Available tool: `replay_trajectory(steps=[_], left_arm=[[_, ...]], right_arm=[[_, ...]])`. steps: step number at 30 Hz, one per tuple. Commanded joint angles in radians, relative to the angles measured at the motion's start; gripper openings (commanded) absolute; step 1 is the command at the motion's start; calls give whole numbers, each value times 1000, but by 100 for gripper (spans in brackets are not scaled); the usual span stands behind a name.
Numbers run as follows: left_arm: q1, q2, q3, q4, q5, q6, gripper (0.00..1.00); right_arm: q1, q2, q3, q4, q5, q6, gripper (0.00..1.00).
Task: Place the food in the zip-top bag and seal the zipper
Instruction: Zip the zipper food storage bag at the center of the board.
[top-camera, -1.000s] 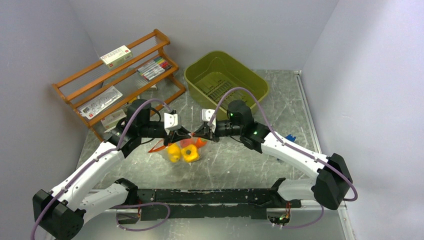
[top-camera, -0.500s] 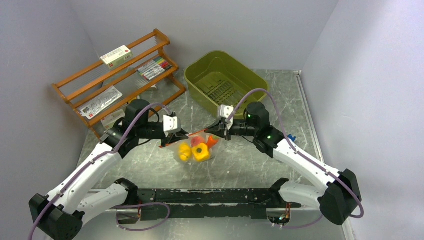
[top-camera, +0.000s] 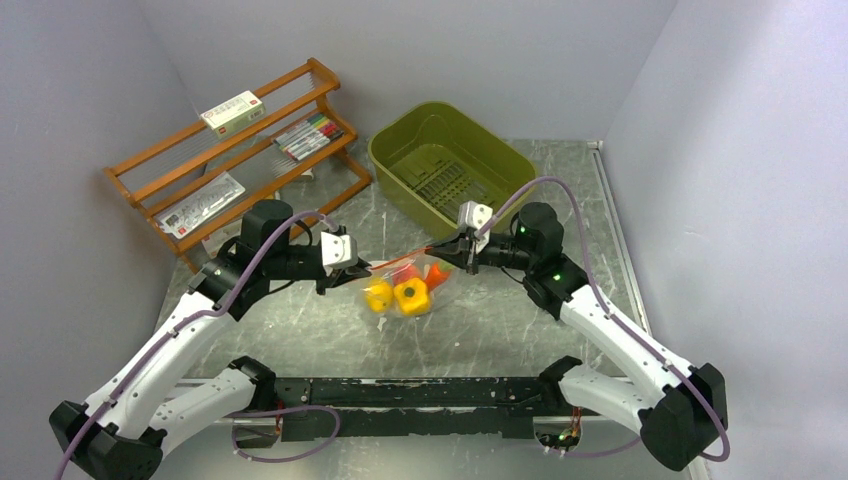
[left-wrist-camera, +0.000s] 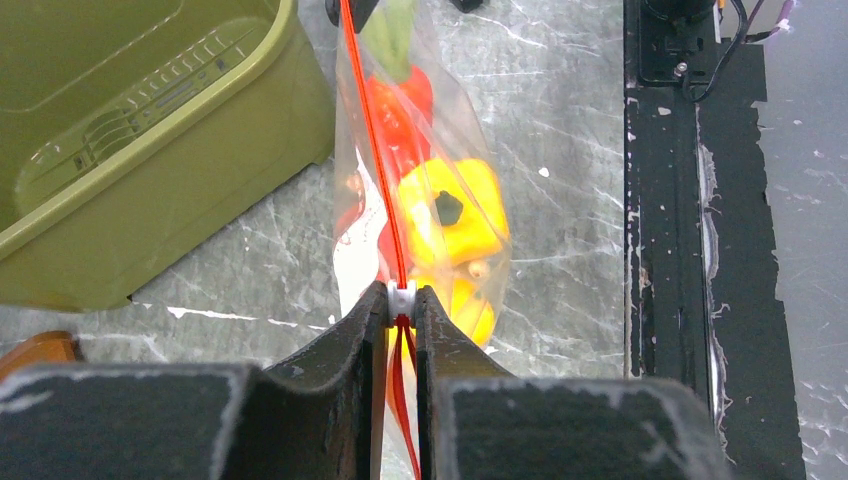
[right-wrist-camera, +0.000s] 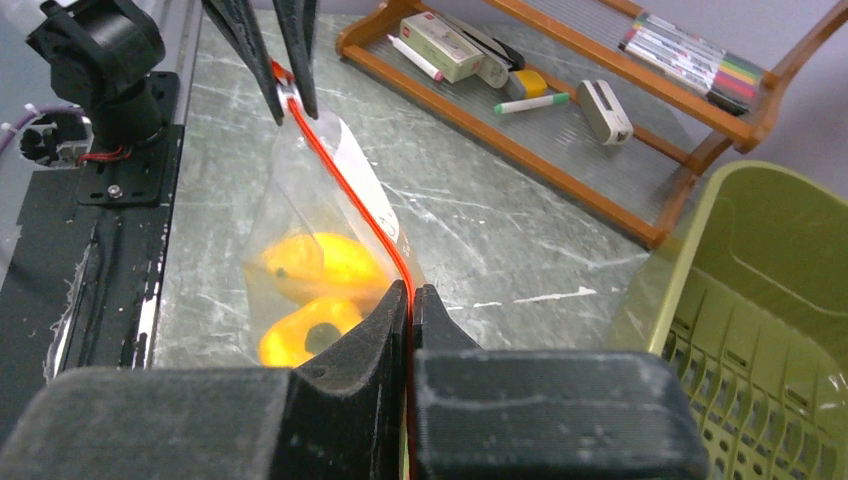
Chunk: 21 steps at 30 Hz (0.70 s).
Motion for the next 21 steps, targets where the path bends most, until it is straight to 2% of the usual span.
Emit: replay_trajectory(steps=[1, 21], left_arm=[[-2, -29, 9, -92, -25, 5, 7], [-2, -75, 57, -254, -154, 72, 7]], right_arm=[[-66, -41, 3, 2, 28, 0, 0], [-154, -111, -31, -61, 89, 42, 0]])
